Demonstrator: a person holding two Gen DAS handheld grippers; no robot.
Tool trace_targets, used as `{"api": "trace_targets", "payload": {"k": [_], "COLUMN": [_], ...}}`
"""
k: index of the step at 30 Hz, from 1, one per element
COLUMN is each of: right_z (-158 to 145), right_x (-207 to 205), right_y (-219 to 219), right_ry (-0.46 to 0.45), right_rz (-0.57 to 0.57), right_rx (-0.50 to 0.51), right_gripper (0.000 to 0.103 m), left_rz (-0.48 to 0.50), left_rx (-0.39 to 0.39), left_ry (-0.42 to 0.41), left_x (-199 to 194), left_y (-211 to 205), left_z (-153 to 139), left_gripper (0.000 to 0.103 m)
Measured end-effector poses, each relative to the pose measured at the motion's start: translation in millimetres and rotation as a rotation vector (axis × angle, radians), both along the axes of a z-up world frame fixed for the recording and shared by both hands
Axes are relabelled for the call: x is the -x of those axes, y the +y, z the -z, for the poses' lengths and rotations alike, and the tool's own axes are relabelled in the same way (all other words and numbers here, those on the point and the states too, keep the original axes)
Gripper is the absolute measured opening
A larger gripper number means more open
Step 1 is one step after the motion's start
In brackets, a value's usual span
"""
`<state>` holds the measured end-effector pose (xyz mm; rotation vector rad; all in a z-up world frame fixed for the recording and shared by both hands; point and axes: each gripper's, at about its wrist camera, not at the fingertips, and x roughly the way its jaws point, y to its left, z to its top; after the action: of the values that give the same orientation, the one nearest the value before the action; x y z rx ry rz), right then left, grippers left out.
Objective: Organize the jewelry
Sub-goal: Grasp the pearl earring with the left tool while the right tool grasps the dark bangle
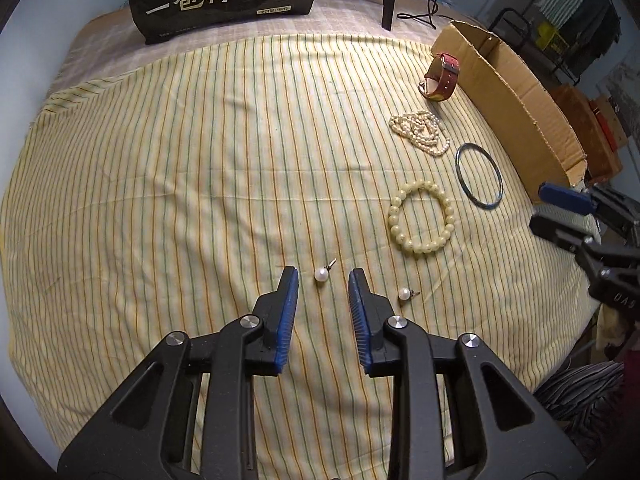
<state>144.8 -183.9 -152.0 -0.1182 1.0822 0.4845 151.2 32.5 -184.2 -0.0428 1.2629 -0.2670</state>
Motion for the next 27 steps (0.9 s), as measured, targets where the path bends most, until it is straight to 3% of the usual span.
{"api": "trace_targets", "payload": {"k": [18, 27], "right_z": [19.9, 30.7], "right_x": [-14.6, -22.7], "right_y": [9.1, 13.3], "right_ry": [0.061, 0.071], "right_rz": [0.001, -0.005], "right_rx": [0.031, 0.059], "right_gripper": [0.039, 0.035], "left_rz": [0.026, 0.036], "left_rx": [-0.023, -0.053], "left_ry": [0.047, 0.048], "left_x": [-22.7, -23.4], "left_y": [-11.2, -15.6], "left_z": [28.7, 37.4], "left_gripper": [0.021, 0.008]}}
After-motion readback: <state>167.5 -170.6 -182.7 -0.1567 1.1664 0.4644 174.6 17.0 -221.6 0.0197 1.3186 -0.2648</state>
